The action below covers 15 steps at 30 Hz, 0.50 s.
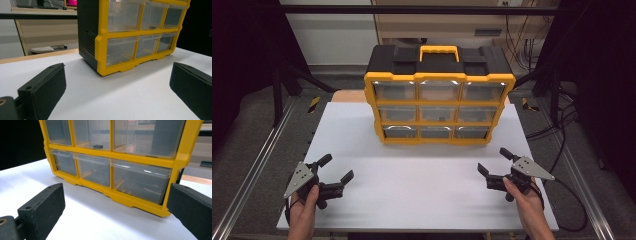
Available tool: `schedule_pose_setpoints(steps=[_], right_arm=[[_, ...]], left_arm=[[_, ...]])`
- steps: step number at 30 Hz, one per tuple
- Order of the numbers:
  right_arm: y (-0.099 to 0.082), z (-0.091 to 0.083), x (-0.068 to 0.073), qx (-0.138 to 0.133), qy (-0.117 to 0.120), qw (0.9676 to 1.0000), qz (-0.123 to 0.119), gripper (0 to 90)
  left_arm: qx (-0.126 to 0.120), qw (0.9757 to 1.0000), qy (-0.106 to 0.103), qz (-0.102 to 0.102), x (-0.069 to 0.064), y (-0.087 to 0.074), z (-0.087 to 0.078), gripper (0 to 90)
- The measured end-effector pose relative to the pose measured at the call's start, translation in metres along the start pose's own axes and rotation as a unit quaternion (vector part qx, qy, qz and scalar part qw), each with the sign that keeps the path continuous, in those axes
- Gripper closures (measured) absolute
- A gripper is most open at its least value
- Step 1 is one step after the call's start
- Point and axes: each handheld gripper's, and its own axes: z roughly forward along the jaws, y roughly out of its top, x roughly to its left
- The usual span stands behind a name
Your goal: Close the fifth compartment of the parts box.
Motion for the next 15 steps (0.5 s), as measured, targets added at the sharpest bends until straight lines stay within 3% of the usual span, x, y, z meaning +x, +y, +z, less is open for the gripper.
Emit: schedule_pose_setpoints(steps=[10,12,15], right_arm=[[-0.001,0.009,0.007,0.003,0.009,1.0,0.0,2.4],[0.0,0.011,0.008,-0.001,-0.001,1.0,-0.007,3.9],[0.002,0.015,0.009,-0.014,0.001,0.9998,0.014,3.7]], left_arm=[[-0.001,1.0,-0.004,0.003,0.0,0.0,0.001,0.5],[0.0,1.0,-0.005,0.005,-0.001,0.0,0.001,0.5],[0.0,1.0,-0.007,0.005,-0.001,0.0,0.001,0.5]])
